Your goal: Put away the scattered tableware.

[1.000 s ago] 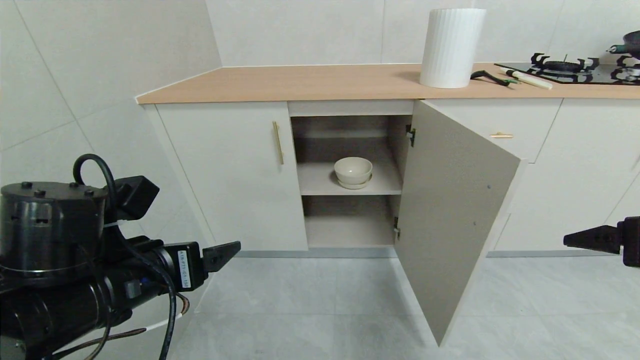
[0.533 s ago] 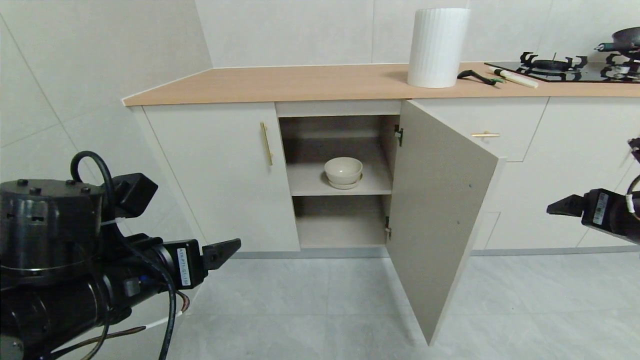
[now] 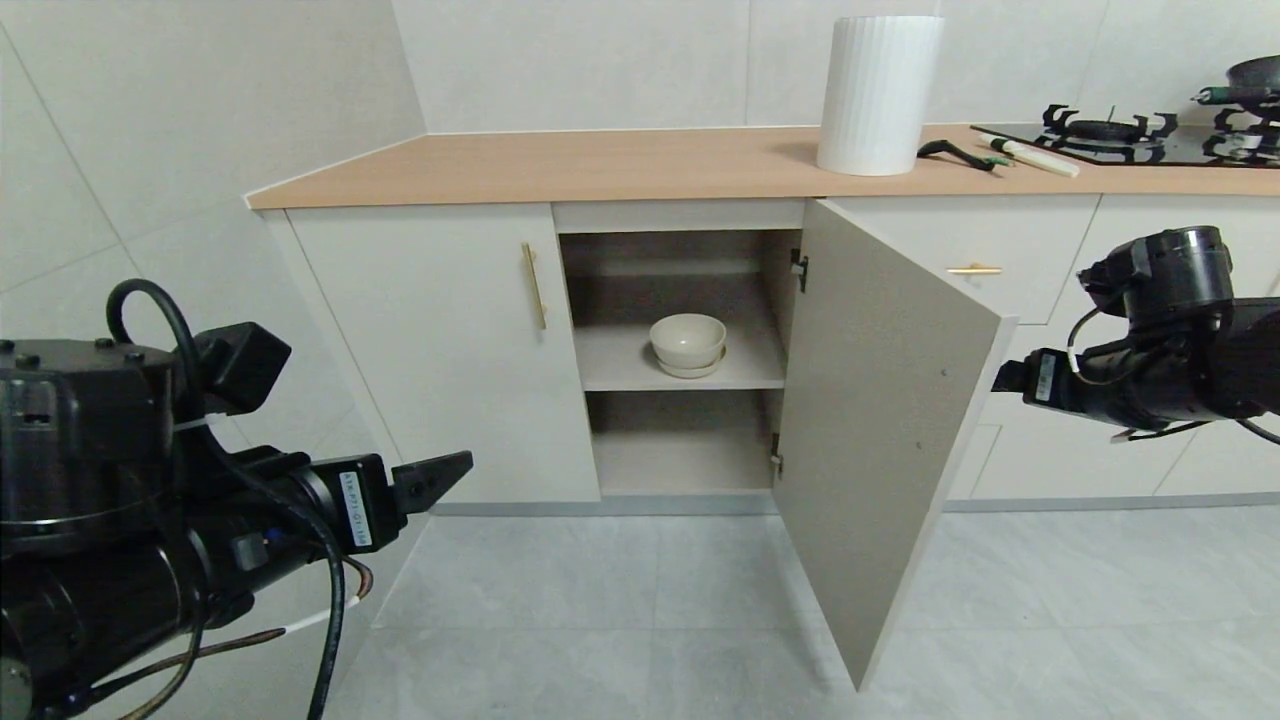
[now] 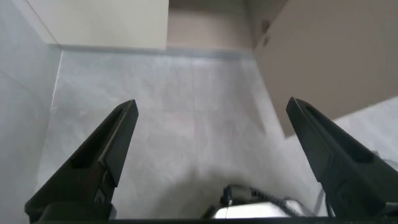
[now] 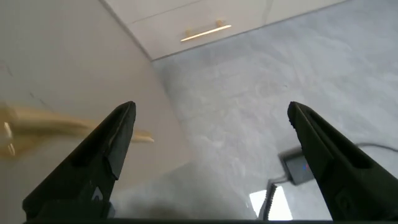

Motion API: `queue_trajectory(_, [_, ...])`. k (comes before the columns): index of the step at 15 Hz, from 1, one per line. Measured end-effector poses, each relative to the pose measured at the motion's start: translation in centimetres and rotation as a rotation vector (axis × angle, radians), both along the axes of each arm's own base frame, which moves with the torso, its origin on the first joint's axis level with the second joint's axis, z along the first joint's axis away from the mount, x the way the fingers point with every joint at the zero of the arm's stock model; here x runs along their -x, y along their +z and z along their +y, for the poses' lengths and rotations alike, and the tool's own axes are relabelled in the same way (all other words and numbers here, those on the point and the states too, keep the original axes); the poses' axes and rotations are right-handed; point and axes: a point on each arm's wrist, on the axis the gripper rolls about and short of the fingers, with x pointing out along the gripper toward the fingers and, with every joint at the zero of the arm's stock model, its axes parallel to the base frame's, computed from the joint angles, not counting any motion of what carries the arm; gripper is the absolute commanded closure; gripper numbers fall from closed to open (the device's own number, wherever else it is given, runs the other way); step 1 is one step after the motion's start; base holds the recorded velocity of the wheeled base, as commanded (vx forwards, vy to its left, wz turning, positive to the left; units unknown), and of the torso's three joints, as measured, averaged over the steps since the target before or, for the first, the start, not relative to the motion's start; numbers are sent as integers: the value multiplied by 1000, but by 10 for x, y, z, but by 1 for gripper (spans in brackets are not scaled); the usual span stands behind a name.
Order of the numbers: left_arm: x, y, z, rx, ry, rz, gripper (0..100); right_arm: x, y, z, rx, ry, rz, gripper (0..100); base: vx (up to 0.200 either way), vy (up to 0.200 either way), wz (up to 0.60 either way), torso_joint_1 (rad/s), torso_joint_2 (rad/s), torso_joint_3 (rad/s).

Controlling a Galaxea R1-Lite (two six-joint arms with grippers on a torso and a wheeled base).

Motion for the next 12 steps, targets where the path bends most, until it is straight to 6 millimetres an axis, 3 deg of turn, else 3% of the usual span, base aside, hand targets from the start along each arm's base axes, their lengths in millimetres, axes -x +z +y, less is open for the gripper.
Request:
queue_trajectory(6, [1, 0, 1, 1, 2, -9, 0, -18, -9, 18, -63, 135, 21, 0, 0, 0, 0, 0, 0, 0])
queue_trajectory(10, [-1, -3, 0, -9, 11, 3, 0, -23, -6, 50, -80, 243, 6, 0, 0, 0, 0, 0, 0, 0])
queue_trajectory(12, [-3, -4, -1, -14, 15, 8, 0, -25, -10, 76, -81, 310, 9, 0, 0, 0, 0, 0, 0, 0])
